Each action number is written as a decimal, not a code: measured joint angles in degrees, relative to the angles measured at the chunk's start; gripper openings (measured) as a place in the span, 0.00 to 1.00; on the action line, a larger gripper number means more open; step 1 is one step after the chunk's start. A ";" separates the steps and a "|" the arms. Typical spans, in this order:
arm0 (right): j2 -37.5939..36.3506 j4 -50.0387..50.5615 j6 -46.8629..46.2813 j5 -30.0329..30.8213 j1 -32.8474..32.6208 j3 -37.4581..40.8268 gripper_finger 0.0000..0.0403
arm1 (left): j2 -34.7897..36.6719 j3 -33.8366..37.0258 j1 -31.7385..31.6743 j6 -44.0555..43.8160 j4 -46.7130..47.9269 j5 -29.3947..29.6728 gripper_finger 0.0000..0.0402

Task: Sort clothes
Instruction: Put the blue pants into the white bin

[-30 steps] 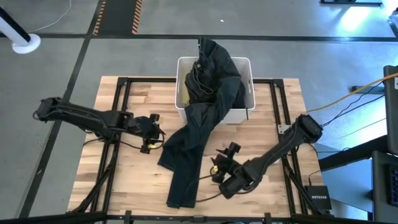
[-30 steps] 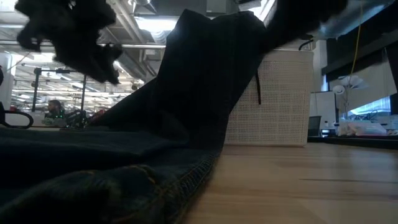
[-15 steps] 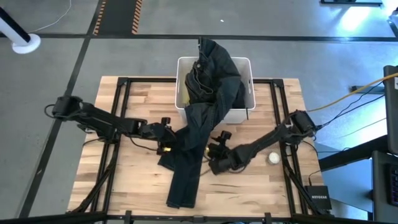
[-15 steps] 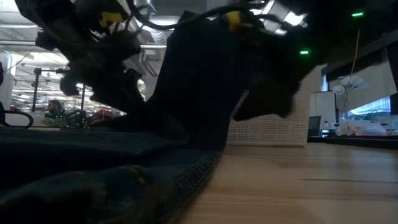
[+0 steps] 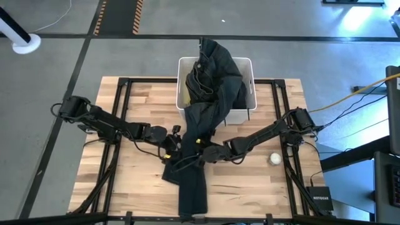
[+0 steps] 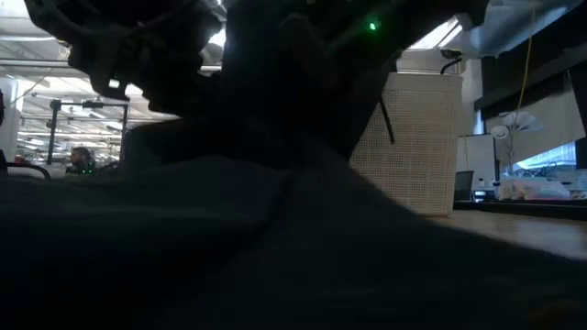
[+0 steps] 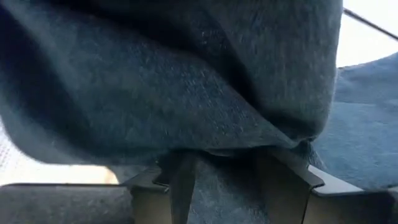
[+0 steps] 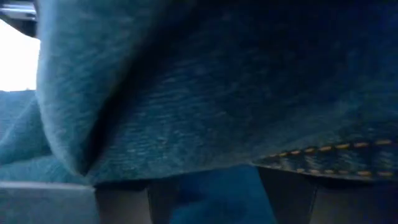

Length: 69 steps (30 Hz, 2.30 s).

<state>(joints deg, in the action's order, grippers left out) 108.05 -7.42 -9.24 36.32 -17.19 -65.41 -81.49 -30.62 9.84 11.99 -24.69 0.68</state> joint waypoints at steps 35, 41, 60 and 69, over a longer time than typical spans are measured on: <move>0.02 26.00 41.28 36.30 12.60 -55.93 0.53 | 12.36 -20.36 -22.12 12.25 -18.30 9.17 0.38; 0.02 38.99 41.36 36.33 17.02 -67.50 0.53 | 2.53 -32.59 -28.53 12.08 -16.01 5.57 0.38; -2.93 68.85 18.20 15.59 34.25 -68.07 0.53 | -15.82 -52.08 -44.92 20.21 -6.01 5.56 0.38; -0.83 81.24 7.51 -5.65 43.33 -68.04 0.53 | -15.70 -52.07 -45.52 7.62 22.90 2.98 0.38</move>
<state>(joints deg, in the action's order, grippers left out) 107.22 73.83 -1.74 30.66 26.13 -133.45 -97.19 -82.70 -35.68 19.61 -1.79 3.67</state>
